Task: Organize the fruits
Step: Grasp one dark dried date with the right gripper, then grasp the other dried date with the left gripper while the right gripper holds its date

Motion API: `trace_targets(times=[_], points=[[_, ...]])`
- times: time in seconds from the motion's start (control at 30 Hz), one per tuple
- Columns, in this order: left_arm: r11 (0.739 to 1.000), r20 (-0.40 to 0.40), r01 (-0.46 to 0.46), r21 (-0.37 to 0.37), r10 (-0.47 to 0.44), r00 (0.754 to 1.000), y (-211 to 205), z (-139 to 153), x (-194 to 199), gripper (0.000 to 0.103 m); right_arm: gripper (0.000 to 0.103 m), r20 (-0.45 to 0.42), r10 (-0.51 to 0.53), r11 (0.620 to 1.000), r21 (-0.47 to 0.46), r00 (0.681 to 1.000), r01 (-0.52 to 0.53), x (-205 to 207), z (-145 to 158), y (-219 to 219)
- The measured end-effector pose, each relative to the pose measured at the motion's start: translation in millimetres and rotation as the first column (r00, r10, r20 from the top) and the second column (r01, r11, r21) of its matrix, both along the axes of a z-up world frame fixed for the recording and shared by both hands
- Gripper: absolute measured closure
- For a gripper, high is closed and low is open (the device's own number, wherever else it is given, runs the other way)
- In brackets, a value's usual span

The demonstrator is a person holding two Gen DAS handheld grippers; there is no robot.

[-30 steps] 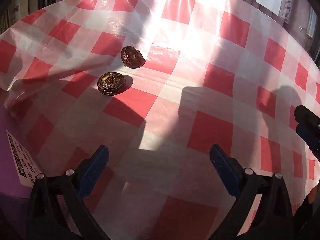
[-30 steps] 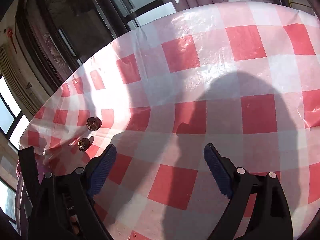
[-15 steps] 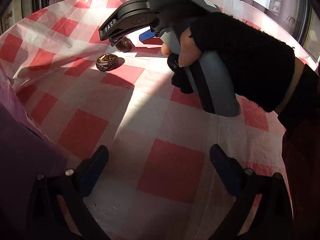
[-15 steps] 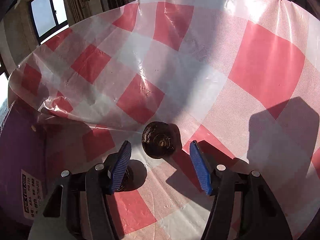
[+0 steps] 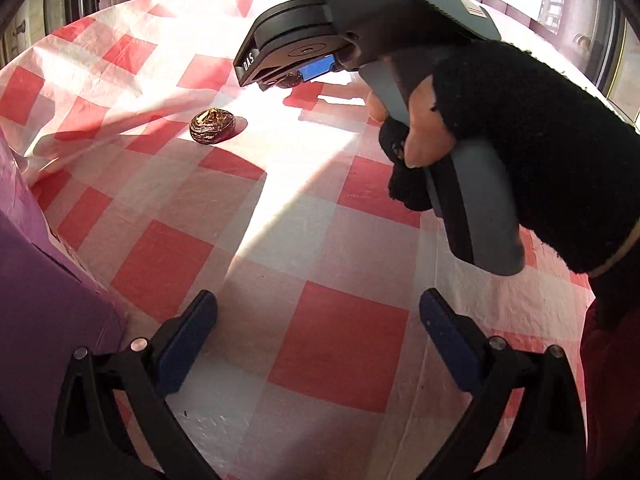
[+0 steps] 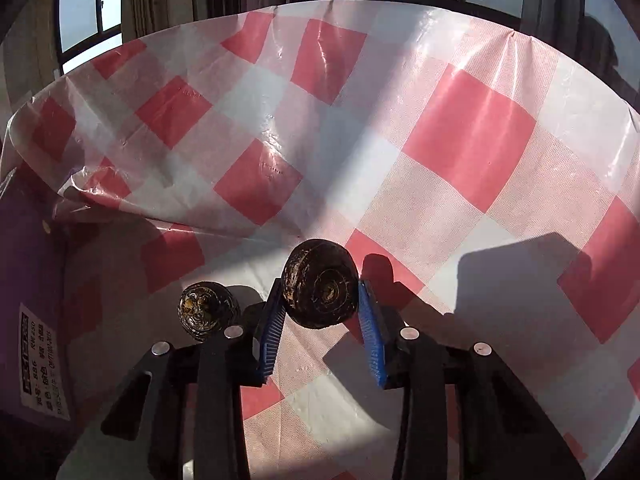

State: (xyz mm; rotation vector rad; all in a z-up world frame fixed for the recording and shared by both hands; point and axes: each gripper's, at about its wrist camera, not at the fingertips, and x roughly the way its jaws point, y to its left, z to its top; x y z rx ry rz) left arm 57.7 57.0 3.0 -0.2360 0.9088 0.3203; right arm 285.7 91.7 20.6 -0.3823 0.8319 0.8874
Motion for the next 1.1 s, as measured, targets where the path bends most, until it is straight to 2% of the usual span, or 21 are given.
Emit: trace_targets(times=[0.07, 0.13, 0.23, 0.3, 0.37, 0.43, 0.5, 0.57, 0.67, 0.73, 0.77, 0.83, 0.87, 0.9, 1.1], points=[[1.000, 0.012, 0.013, -0.016, -0.013, 1.000, 0.9, 1.1, 0.5, 0.002, 0.067, 0.029, -0.102, 0.994, 0.049, 0.994, 0.101, -8.9, 16.7, -56.4], [1.000, 0.015, 0.010, -0.021, -0.010, 1.000, 1.7, 2.8, 3.8, 0.002, 0.067, 0.044, -0.251, 0.966, 0.075, 0.967, 0.248, -18.8, 25.5, -118.8], [0.999, 0.014, -0.040, 0.008, 0.040, 0.999, 6.0, 6.6, 19.2, 0.002, 0.067, -0.015, -0.438, 0.888, 0.147, 0.899, 0.435, -43.5, 28.0, -204.4], [0.993, 0.031, -0.106, 0.053, 0.104, 0.994, 11.2, 11.5, 34.1, 0.002, 0.067, -0.064, -0.502, 0.842, 0.193, 0.862, 0.504, -66.8, 22.7, -241.7], [0.979, 0.022, -0.169, 0.115, 0.167, 0.986, 22.6, 11.2, 57.2, 0.002, 0.067, -0.107, -0.546, 0.804, 0.209, 0.831, 0.556, -84.4, 13.1, -259.9], [0.966, 0.016, -0.235, 0.108, 0.235, 0.972, 43.8, 10.1, 77.8, 0.002, 0.067, -0.171, -0.559, 0.779, 0.230, 0.812, 0.584, -93.4, 1.4, -272.0], [0.940, 0.018, -0.328, 0.098, 0.328, 0.945, 65.3, 10.4, 90.4, 0.003, 0.067, -0.218, -0.566, 0.755, 0.251, 0.795, 0.606, -99.6, -1.8, -278.0], [0.919, 0.007, -0.385, 0.087, 0.386, 0.923, 85.1, 9.5, 100.8, 0.005, 0.067, -0.212, -0.557, 0.761, 0.257, 0.803, 0.596, -100.8, 0.9, -275.6], [0.887, -0.036, -0.456, 0.079, 0.460, 0.887, 113.0, 3.6, 114.2, 0.016, 0.067, -0.227, -0.541, 0.775, 0.241, 0.810, 0.585, -99.9, -2.1, -269.6], [0.876, -0.046, -0.477, 0.068, 0.480, 0.876, 124.5, 2.1, 120.5, 0.019, 0.067, -0.236, -0.537, 0.774, 0.242, 0.810, 0.585, -98.7, -3.9, -270.1], [0.877, -0.047, -0.475, 0.072, 0.479, 0.877, 126.5, 2.0, 123.5, 0.020, 0.067, -0.243, -0.535, 0.773, 0.244, 0.809, 0.585, -98.0, -4.5, -270.4], [0.886, -0.025, -0.456, 0.085, 0.459, 0.888, 120.5, 3.6, 123.9, 0.033, 0.067, -0.261, -0.532, 0.769, 0.250, 0.806, 0.588, -98.2, -7.0, -272.4], [0.894, -0.016, -0.438, 0.095, 0.441, 0.897, 114.6, 4.7, 123.3, 0.052, 0.067, -0.267, -0.530, 0.768, 0.252, 0.805, 0.589, -98.0, -7.4, -273.2], [0.903, -0.010, -0.419, 0.096, 0.422, 0.906, 109.0, 5.4, 123.5, 0.061, 0.067, -0.273, -0.525, 0.768, 0.256, 0.806, 0.587, -98.1, -7.6, -274.1], [0.920, -0.001, -0.383, 0.085, 0.385, 0.923, 94.4, 4.7, 114.0, 0.062, 0.066, -0.300, -0.520, 0.765, 0.254, 0.800, 0.592, -96.5, -11.1, -275.5]])
